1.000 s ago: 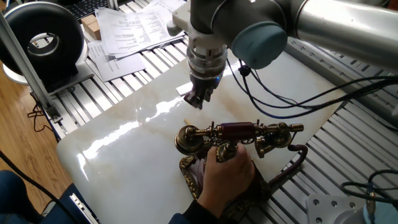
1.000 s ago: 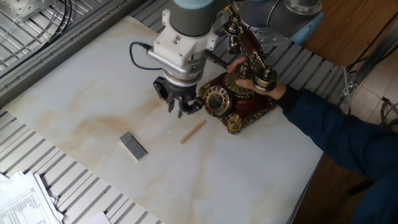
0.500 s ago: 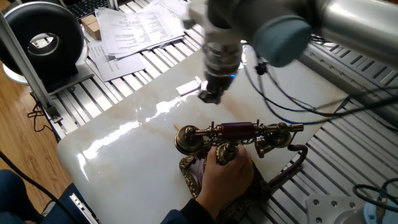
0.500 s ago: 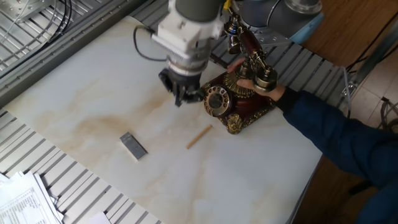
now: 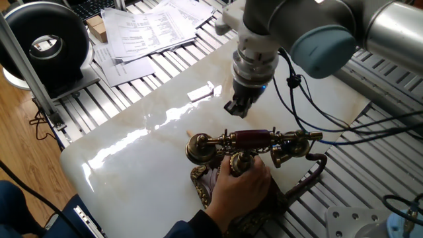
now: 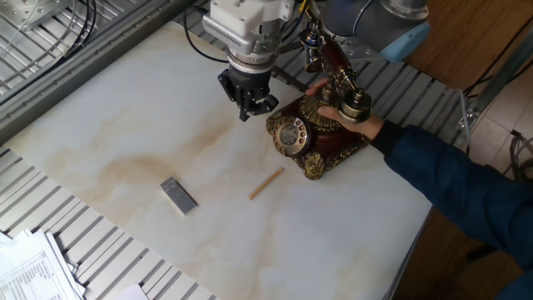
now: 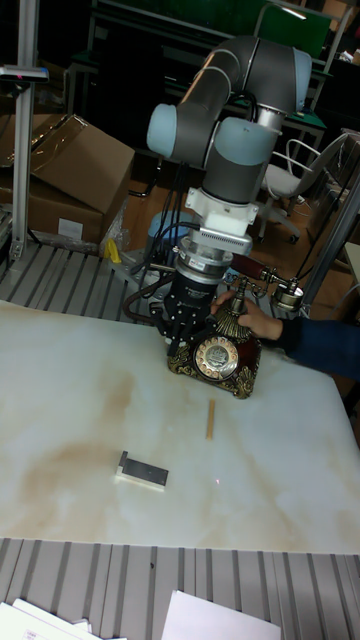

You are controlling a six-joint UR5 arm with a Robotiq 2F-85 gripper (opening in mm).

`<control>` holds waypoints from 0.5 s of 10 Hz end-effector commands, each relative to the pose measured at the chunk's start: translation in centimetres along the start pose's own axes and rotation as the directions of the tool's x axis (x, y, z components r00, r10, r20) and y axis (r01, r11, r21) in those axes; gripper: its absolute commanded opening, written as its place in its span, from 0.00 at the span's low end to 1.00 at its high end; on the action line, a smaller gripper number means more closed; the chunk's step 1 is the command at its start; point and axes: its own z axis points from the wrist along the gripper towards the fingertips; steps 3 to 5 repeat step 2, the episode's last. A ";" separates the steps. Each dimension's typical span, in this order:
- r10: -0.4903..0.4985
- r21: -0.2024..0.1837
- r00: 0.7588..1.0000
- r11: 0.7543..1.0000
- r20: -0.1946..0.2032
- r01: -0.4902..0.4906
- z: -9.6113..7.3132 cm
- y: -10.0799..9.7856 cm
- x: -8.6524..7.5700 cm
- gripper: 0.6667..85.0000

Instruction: Dial a number on an old rotary phone

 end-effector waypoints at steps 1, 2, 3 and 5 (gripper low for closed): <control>0.020 -0.015 1.000 1.000 -0.017 -0.020 0.3 0.4 0.7 0.02; 0.014 -0.013 1.000 1.000 -0.021 -0.014 0.4 0.4 0.8 0.02; 0.014 -0.013 1.000 1.000 -0.021 -0.014 0.4 0.4 0.8 0.02; 0.014 -0.013 1.000 1.000 -0.021 -0.014 0.4 0.4 0.8 0.02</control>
